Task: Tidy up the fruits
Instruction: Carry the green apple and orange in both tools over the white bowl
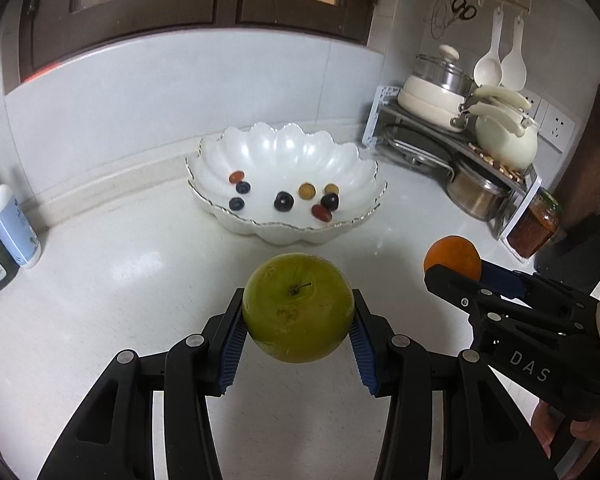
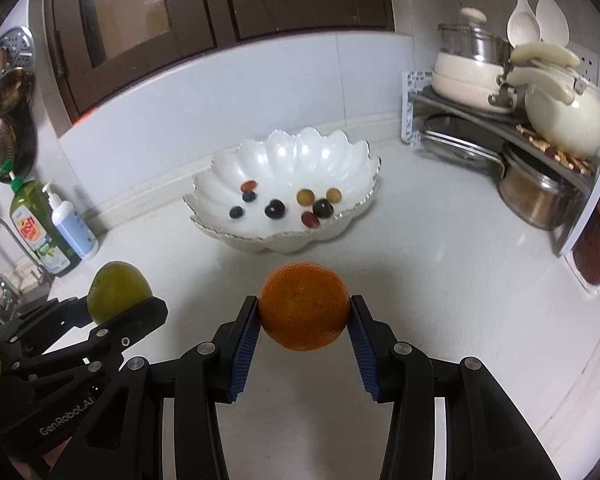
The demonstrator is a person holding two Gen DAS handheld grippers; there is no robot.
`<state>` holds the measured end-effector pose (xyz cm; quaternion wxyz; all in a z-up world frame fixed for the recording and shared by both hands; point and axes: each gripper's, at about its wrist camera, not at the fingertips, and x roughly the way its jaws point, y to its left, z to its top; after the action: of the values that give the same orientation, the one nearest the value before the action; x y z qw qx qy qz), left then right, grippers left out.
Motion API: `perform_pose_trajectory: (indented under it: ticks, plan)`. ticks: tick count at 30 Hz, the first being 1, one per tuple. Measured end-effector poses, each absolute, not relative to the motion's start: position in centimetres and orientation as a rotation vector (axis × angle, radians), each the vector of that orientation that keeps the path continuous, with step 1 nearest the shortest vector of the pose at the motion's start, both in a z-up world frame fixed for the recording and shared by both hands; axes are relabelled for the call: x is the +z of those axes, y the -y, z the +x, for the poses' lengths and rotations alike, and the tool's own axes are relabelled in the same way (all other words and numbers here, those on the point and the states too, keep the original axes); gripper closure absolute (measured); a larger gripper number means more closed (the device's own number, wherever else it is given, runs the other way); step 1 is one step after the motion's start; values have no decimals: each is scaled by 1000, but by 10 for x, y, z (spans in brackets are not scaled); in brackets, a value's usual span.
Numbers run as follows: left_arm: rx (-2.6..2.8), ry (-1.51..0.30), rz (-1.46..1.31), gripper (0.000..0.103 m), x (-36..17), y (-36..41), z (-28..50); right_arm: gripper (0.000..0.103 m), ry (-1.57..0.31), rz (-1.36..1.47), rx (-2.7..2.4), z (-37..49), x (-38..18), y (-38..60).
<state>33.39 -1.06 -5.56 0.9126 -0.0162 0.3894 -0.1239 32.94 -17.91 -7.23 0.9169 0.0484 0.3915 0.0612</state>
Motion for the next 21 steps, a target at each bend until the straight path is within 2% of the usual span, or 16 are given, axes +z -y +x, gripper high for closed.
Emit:
perform_pose_trajectory:
  ticks: [21]
  plan:
    - [-259, -691, -17, 56, -12, -1, 353, 57, -694, 101, 133, 347, -32, 166]
